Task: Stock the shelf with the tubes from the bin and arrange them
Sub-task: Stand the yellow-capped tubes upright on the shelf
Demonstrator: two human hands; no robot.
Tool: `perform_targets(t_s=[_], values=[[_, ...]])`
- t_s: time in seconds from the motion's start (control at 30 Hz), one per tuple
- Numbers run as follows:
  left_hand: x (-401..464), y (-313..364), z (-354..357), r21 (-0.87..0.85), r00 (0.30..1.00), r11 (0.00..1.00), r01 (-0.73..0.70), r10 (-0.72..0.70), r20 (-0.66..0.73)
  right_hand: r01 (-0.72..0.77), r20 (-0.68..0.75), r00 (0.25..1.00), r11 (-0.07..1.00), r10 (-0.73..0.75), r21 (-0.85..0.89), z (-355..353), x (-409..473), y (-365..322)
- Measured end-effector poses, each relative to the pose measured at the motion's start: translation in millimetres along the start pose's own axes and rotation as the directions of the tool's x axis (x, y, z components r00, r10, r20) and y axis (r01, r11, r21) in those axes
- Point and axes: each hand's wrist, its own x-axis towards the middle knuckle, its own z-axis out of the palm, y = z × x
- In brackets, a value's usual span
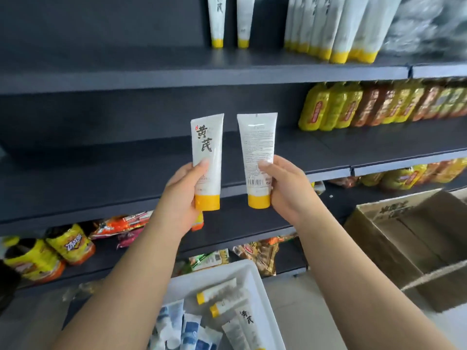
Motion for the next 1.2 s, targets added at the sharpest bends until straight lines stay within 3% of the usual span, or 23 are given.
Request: perform_targets(t_s=[0.23,0.47,0.73,1.07,1.2], values=[[7,58,60,0.019,0.98,0.98,-0.196,0.196,0.02,0.186,0.133,0.973,0.982,-0.19,0.04,-14,33,-82],[29,74,132,0.083,0.941,0.938,-0.336,0.339,-0.021,0.232,0.245,0.935,0.964,-0.257,0.127,-62,79,-136],[58,80,224,0.11,0.86,0.873,-0.475,0.487,-0.151,0.302,0.346,0.888,0.952,-0.302,0.056,-129,117,-210],[85,109,235,0.27,0.775,0.782,-0.562,0.612,-0.159,0.377,0.389,0.861,0.924,-0.328,-0.057,-129,163,-247],[115,125,220,0.295,0.778,0.784,-0.546,0.605,-0.17,0.444,0.36,0.857,0.882,-0.368,-0.156,-111,203,-242]])
